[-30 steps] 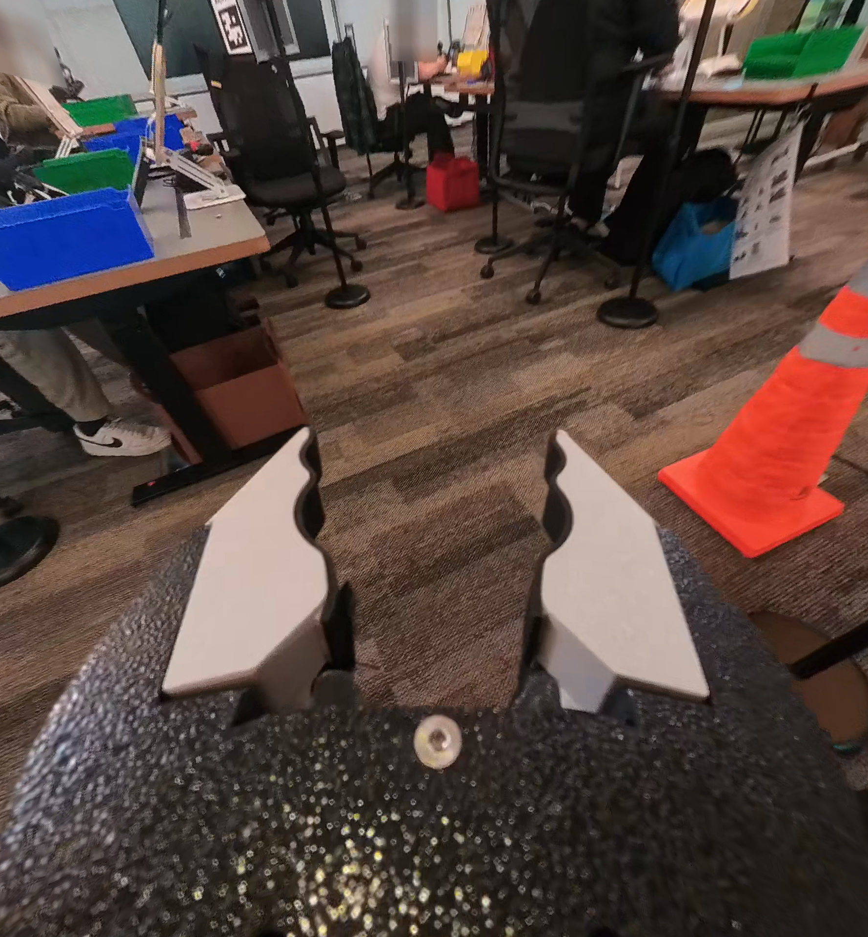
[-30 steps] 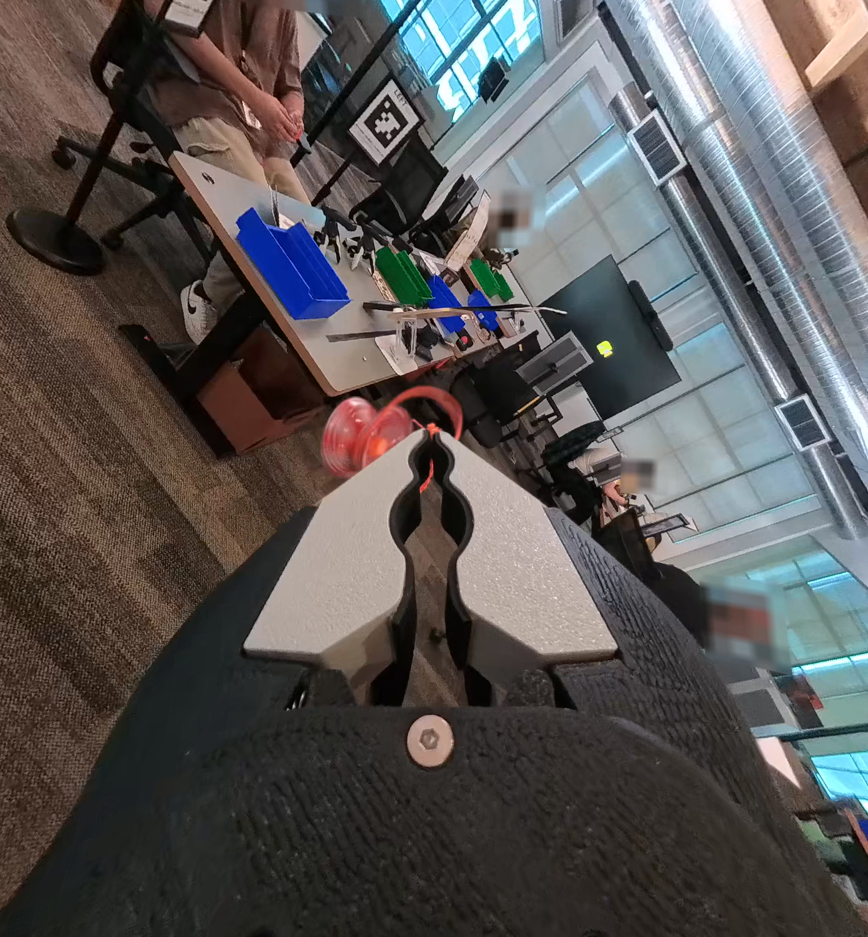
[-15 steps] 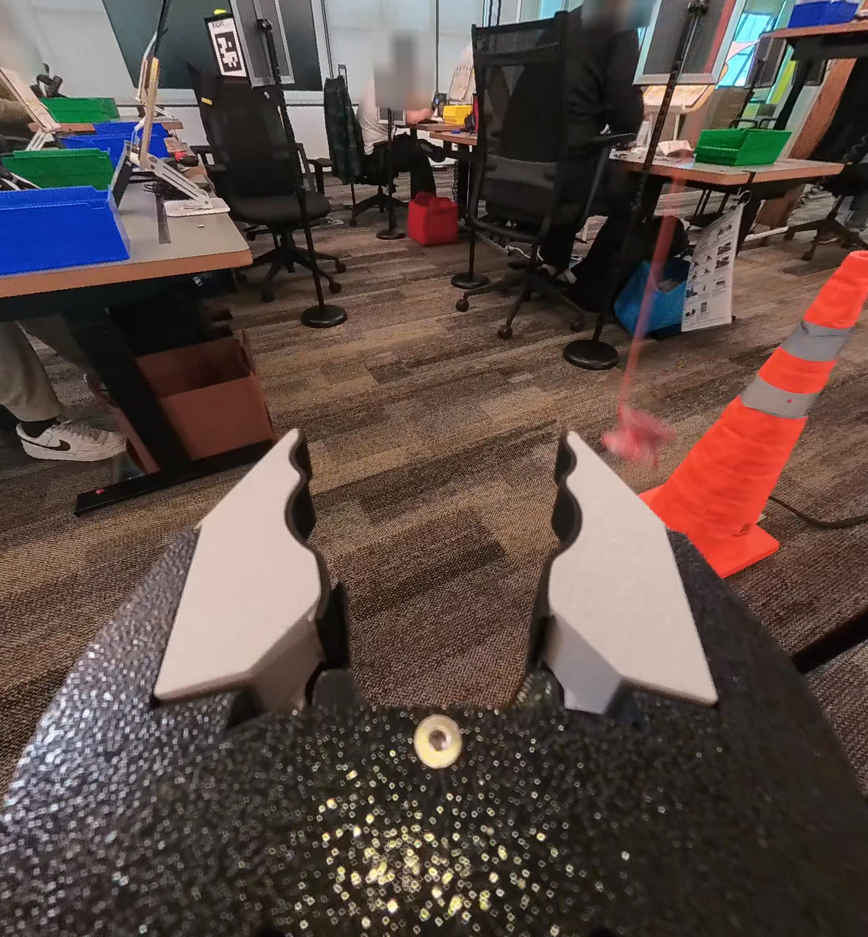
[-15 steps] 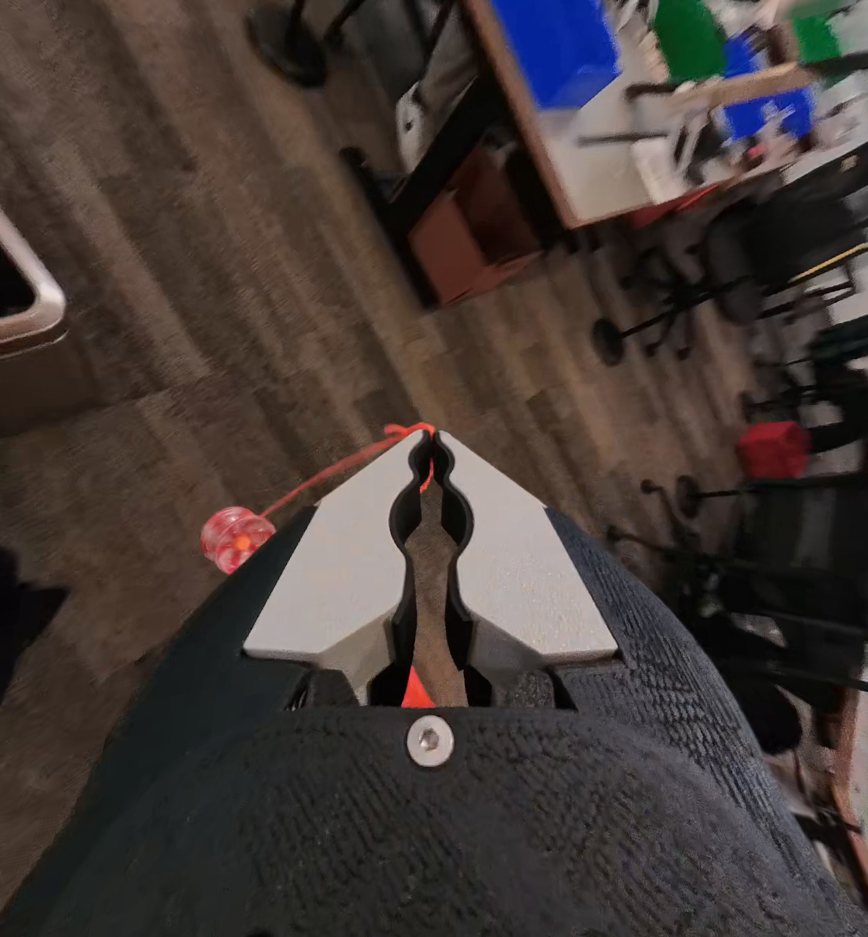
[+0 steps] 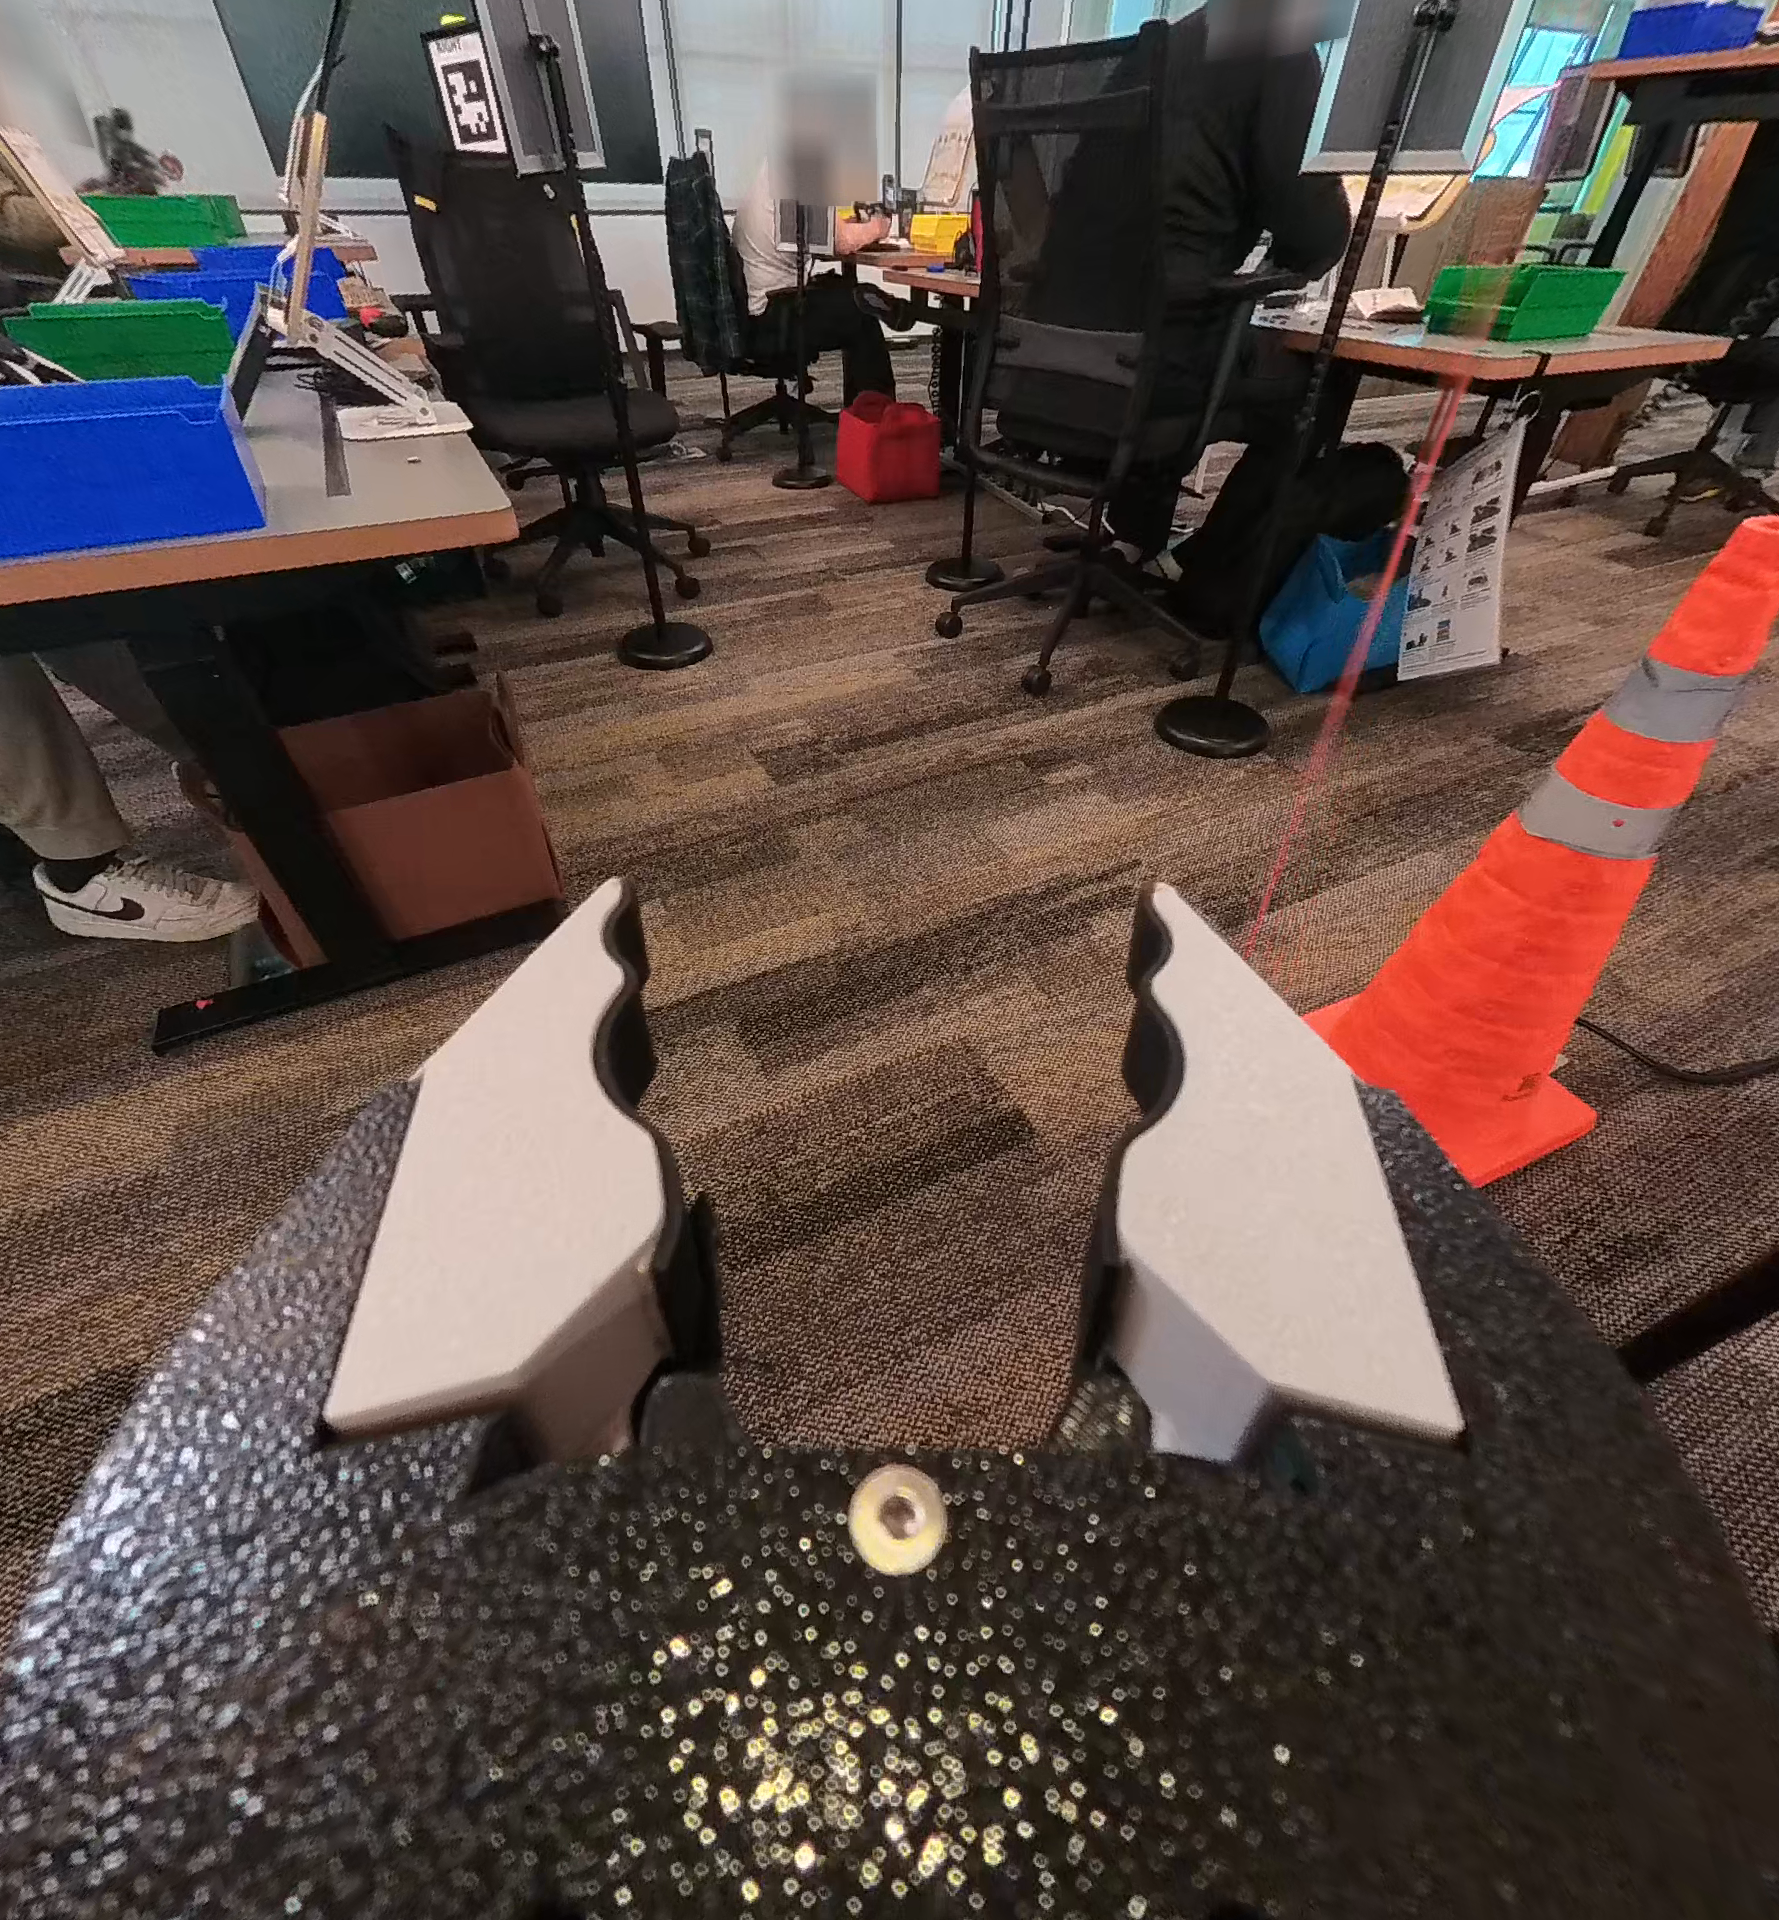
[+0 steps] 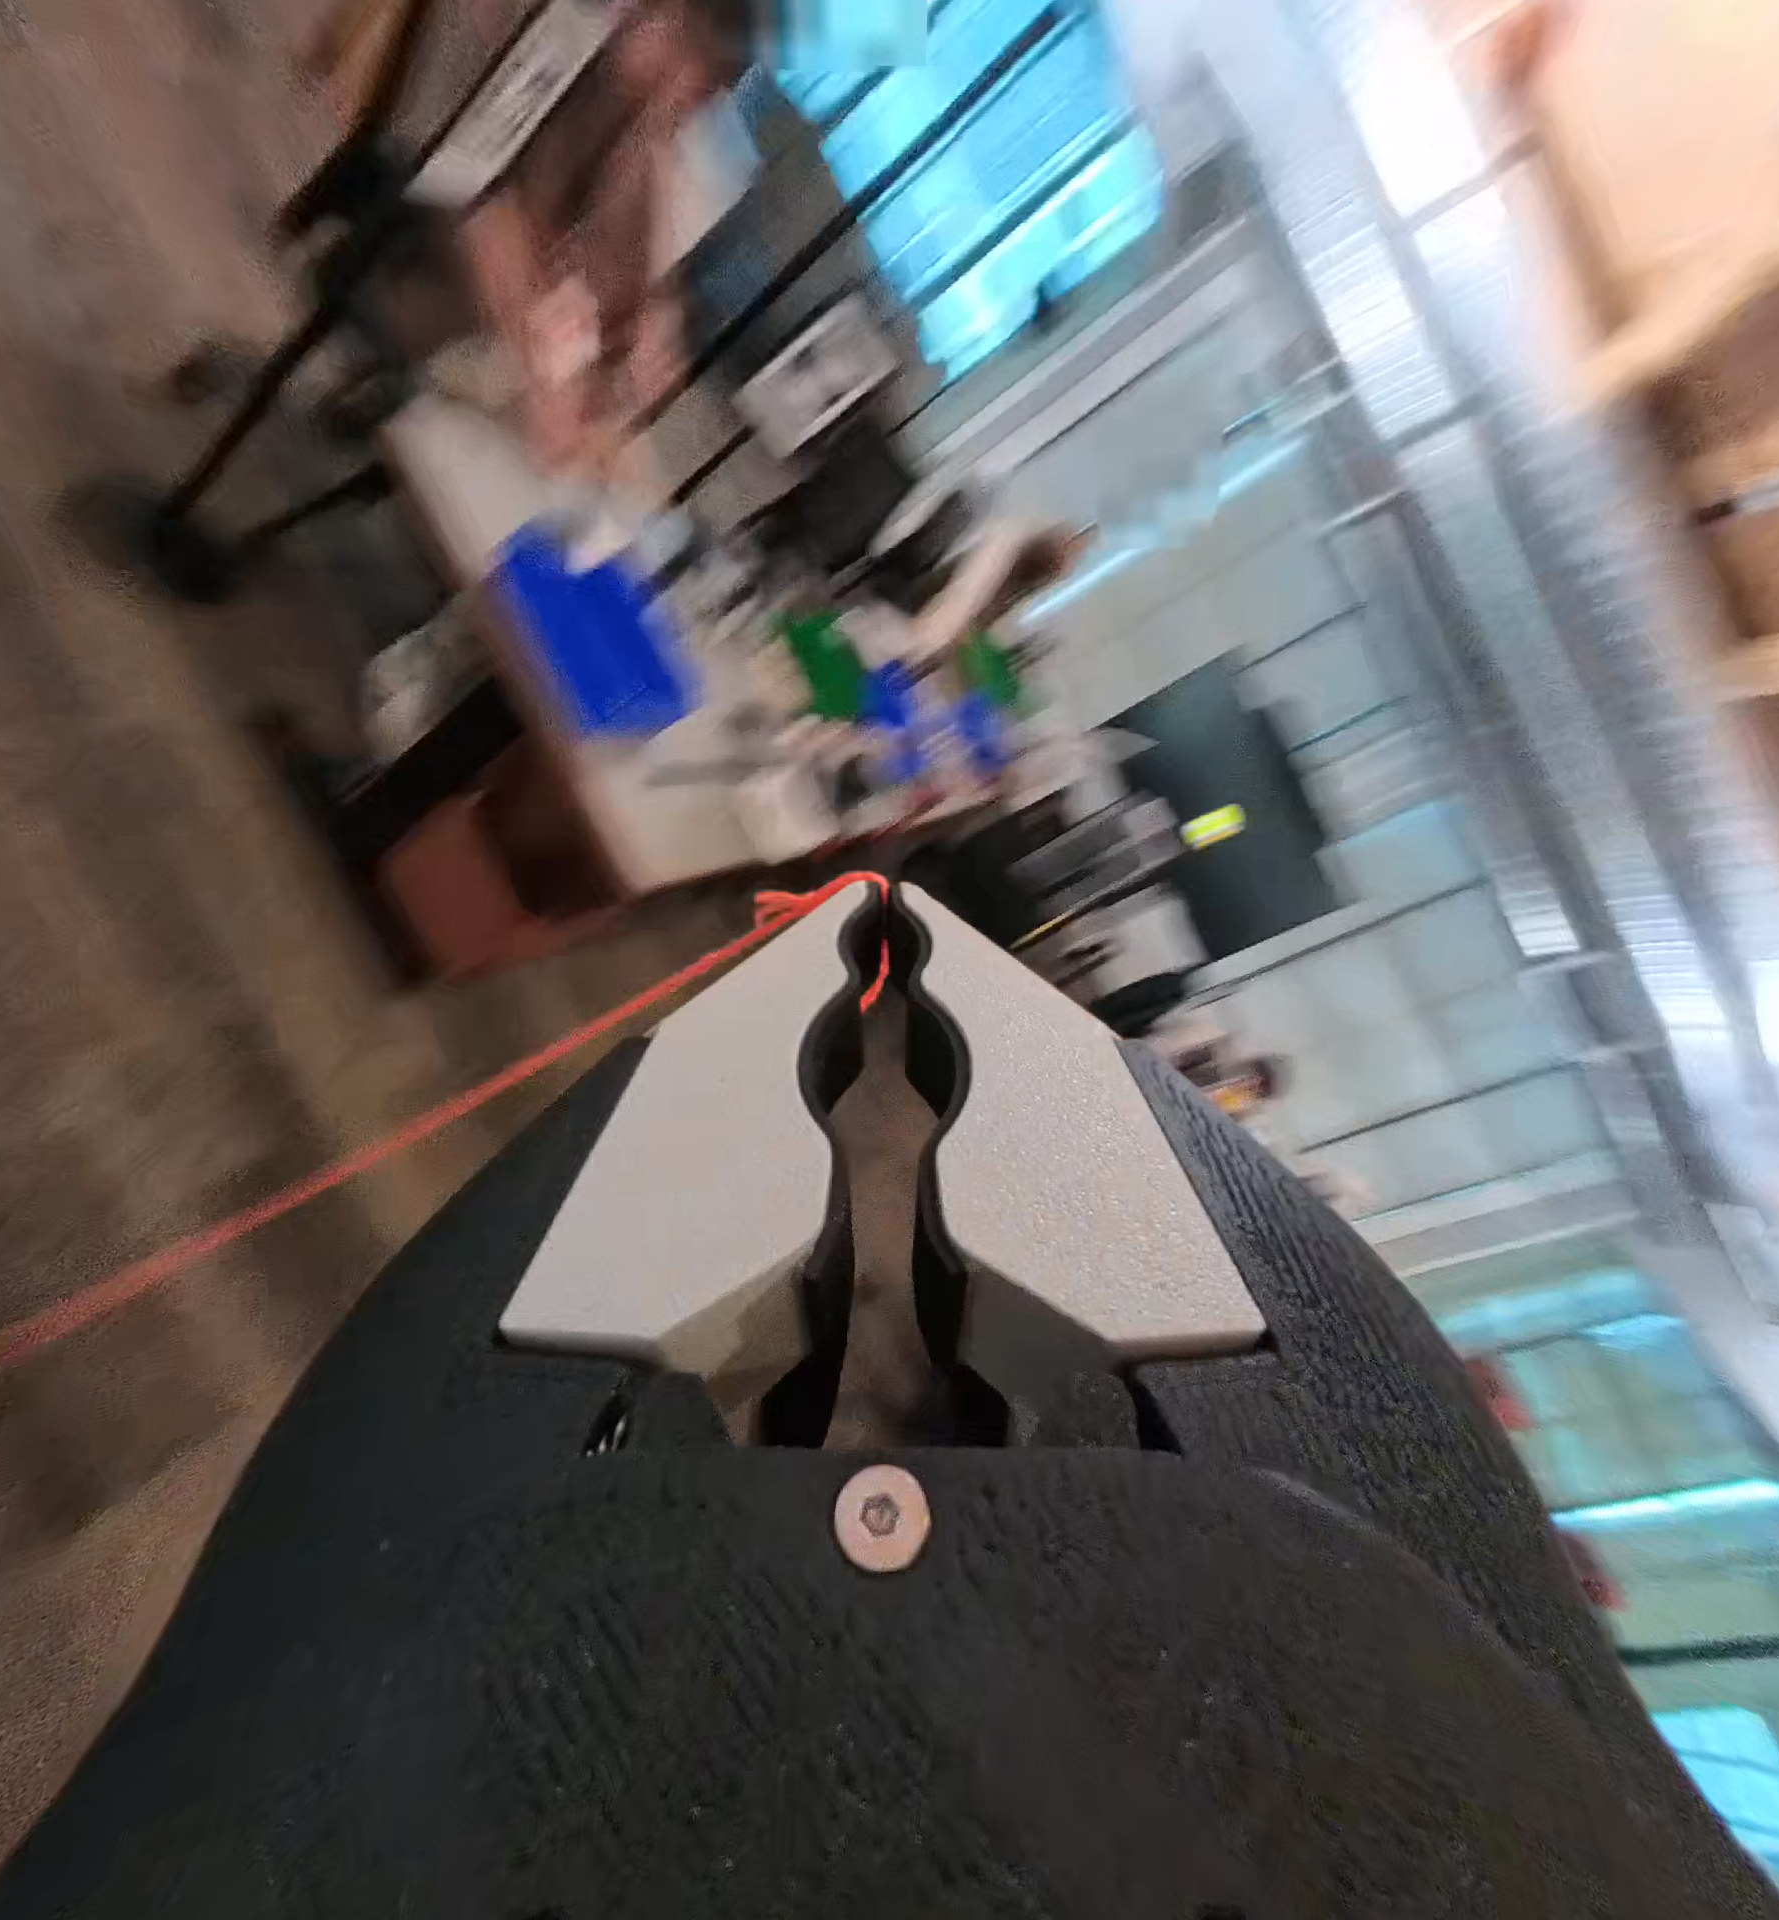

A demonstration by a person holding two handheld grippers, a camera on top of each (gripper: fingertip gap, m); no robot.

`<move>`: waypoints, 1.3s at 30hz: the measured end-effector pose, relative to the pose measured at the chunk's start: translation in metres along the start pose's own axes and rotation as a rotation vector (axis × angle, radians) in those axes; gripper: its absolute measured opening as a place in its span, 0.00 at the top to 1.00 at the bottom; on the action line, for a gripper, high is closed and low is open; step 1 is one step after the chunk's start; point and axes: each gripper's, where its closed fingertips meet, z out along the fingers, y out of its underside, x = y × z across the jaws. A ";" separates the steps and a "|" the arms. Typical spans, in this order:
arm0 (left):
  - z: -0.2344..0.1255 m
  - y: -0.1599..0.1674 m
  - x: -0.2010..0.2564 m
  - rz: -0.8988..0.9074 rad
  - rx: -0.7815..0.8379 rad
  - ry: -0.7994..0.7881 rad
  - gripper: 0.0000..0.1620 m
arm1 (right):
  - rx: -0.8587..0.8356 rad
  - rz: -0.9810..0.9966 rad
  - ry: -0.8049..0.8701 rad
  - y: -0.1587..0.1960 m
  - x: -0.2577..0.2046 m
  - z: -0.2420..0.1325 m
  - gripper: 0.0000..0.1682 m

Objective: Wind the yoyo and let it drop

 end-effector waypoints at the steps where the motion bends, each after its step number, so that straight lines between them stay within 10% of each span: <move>1: 0.000 0.000 0.000 0.000 0.000 -0.002 0.44 | 0.091 -0.006 0.134 -0.029 0.040 -0.019 1.00; 7: 0.000 0.001 0.000 0.002 -0.005 -0.002 0.44 | 0.275 -0.047 0.374 -0.109 0.127 -0.083 1.00; 17: 0.002 0.003 0.000 0.004 -0.018 0.001 0.45 | 0.035 -0.047 0.235 -0.042 0.095 0.004 1.00; 22: 0.002 0.004 0.001 0.005 -0.024 0.002 0.45 | -0.068 -0.047 0.126 0.020 0.016 0.043 1.00; 30: 0.003 0.007 0.002 0.012 -0.042 0.009 0.46 | -0.351 0.062 -0.309 0.200 -0.274 0.057 1.00; 33: 0.004 0.009 0.003 0.015 -0.055 0.012 0.46 | -0.397 0.061 -0.357 0.228 -0.312 0.057 1.00; 39: 0.004 0.010 0.003 0.016 -0.060 0.012 0.47 | -0.178 0.064 -0.079 0.131 -0.139 0.062 1.00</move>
